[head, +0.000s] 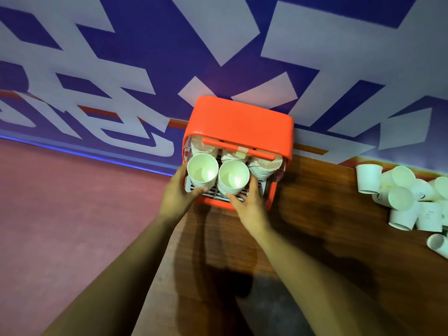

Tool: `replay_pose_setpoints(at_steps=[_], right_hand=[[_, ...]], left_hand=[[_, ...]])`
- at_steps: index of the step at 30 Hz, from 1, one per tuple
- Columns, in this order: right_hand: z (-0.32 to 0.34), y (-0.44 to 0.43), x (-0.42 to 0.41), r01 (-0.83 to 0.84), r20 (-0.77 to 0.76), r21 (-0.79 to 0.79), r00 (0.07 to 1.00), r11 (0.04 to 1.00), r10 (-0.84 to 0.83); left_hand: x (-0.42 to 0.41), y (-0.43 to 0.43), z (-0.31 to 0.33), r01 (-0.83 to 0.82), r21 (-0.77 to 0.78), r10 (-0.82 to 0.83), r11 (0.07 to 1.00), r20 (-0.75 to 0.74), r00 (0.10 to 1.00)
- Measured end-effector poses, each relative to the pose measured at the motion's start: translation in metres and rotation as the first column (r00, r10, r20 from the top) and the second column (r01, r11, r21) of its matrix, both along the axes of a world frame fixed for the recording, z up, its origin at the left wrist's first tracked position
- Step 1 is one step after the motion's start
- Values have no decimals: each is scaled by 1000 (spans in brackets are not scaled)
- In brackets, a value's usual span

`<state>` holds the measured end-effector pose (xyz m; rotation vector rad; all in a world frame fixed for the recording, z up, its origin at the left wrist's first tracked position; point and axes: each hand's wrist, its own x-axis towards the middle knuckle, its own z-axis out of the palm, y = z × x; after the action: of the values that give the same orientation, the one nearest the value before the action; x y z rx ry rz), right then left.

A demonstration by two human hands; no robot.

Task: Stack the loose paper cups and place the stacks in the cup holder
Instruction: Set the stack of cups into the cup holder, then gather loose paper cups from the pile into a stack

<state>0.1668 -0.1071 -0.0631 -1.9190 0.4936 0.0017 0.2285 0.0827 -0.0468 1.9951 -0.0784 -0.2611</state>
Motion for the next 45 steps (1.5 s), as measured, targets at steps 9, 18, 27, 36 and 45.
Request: replay_pose_setpoints(at_steps=[9, 18, 27, 36, 45], right_hand=[[13, -3, 3, -54, -66, -83, 997, 995, 48], [47, -57, -60, -161, -161, -367, 981, 916, 108], [55, -232, -142, -209, -401, -600, 914, 772, -64], [73, -408, -198, -64, -280, -695, 941, 717, -188], [54, -542, -268, 36, -140, -793, 961, 608, -238]], left_hand=[[-3, -1, 5, 25, 18, -26, 1000, 14, 1000], [-59, 1, -5, -143, 270, 199, 952, -190, 962], [-114, -132, 12, 291, 363, -189, 886, -290, 938], [-131, -355, 58, 468, 404, -437, 786, -173, 883], [-156, -534, 42, 480, 429, -454, 765, -170, 875]])
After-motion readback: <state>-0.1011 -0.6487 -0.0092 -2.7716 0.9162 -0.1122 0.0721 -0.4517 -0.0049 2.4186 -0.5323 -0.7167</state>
